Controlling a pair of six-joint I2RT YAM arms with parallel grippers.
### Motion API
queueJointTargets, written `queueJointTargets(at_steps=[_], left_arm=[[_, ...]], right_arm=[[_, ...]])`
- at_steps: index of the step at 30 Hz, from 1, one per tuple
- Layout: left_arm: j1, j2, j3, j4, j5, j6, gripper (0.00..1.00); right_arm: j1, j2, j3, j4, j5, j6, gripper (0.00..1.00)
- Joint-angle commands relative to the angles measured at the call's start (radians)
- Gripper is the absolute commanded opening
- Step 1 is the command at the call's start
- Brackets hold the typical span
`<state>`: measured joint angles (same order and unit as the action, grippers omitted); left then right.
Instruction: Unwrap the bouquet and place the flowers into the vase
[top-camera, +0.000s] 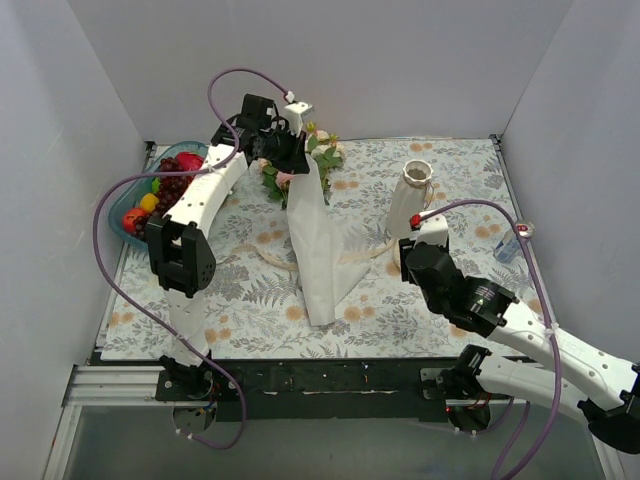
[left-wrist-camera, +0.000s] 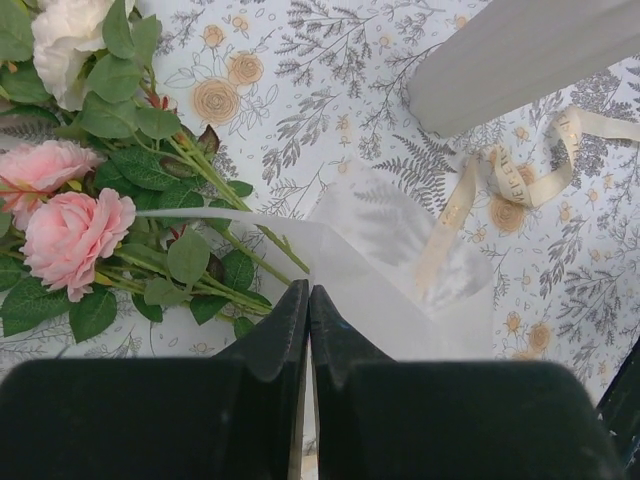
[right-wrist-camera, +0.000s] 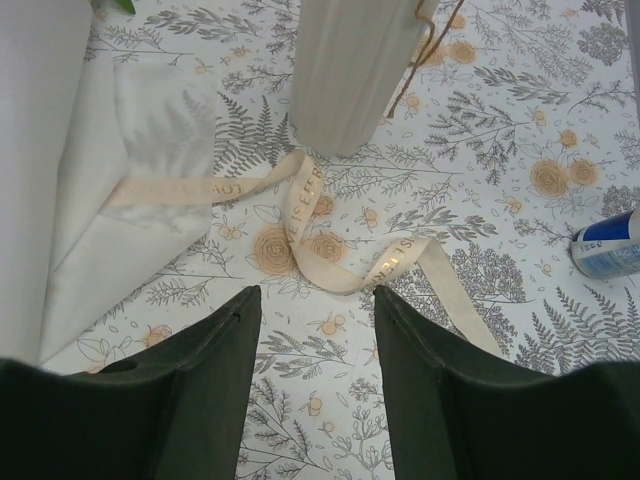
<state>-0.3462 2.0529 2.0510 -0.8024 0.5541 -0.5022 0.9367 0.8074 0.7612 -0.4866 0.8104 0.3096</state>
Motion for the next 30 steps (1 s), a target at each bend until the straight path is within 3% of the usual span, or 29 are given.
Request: queueJointTargets(at_steps=[1, 10, 22, 25, 30], left_arm=[[-0.005, -0.158, -0.011, -0.014, 0.017, 0.043, 0.0], [0.033, -0.367, -0.354, 0.045, -0.034, 0.151, 0.0], [0.196, -0.445, -0.54, 0.078, -0.088, 0.218, 0.06], [0.237, -0.45, -0.604, 0.08, -0.102, 0.255, 0.1], [0.257, -0.458, -0.709, 0.091, -0.146, 0.281, 0.25]], right_arm=[[0.013, 0.022, -0.022, 0.065, 0.001, 0.011, 0.58], [0.016, 0.188, -0.057, 0.293, -0.056, -0.033, 0.64], [0.013, 0.59, 0.121, 0.568, -0.148, -0.176, 0.69], [-0.002, 0.665, 0.156, 0.595, -0.183, -0.181, 0.69], [-0.052, 0.754, 0.181, 0.64, -0.287, -0.179, 0.69]])
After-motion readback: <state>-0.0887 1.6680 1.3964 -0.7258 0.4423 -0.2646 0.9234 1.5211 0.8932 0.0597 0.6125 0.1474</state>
